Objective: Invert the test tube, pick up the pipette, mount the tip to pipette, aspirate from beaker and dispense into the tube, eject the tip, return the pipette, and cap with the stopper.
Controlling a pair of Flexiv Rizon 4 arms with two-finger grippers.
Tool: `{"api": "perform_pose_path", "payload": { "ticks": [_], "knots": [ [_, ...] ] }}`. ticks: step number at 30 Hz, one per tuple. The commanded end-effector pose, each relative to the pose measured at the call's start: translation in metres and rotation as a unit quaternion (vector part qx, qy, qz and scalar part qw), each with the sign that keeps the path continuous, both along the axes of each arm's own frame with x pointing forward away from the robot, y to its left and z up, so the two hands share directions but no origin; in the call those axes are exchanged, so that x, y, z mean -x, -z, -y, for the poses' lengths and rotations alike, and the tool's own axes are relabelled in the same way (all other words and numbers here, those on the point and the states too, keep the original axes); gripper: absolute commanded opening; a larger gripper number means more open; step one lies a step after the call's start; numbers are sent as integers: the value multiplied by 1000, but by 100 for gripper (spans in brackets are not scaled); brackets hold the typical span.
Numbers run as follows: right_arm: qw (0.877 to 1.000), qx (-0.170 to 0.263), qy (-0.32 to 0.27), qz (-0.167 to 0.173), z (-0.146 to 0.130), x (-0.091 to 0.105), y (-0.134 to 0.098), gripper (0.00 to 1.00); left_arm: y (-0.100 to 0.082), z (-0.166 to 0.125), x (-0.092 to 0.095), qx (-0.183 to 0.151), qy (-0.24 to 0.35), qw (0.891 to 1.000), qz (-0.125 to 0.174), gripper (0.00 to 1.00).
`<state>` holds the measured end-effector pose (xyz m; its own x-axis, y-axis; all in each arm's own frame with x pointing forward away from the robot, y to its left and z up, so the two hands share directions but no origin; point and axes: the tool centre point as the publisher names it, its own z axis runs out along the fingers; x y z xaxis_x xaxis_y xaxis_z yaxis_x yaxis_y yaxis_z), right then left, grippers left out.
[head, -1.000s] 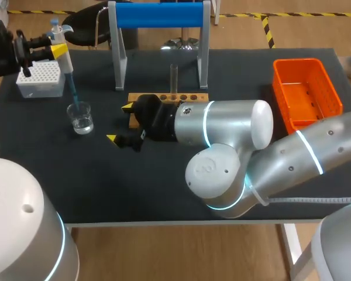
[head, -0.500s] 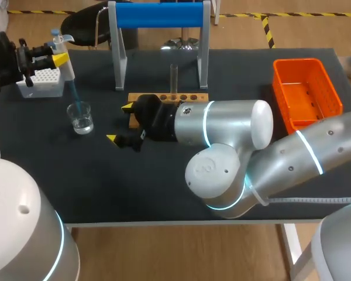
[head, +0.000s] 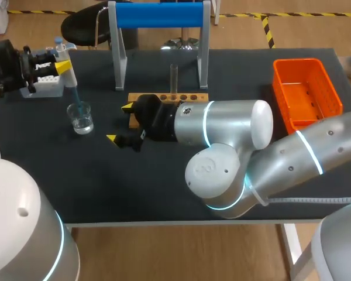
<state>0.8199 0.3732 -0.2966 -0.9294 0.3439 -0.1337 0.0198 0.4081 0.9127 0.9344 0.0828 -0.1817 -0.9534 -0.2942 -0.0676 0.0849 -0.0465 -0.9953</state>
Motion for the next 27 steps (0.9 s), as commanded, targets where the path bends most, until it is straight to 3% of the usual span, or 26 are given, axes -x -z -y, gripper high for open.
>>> {"api": "perform_pose_path", "payload": {
  "ticks": [1,27],
  "knots": [
    [1000,1,1,0,-1,0,0,100,5,-3,-4,4,5,1000,1,0],
    [1000,1,1,0,-1,0,0,100,13,-3,-4,0,13,1000,-24,0]
  ]
}}
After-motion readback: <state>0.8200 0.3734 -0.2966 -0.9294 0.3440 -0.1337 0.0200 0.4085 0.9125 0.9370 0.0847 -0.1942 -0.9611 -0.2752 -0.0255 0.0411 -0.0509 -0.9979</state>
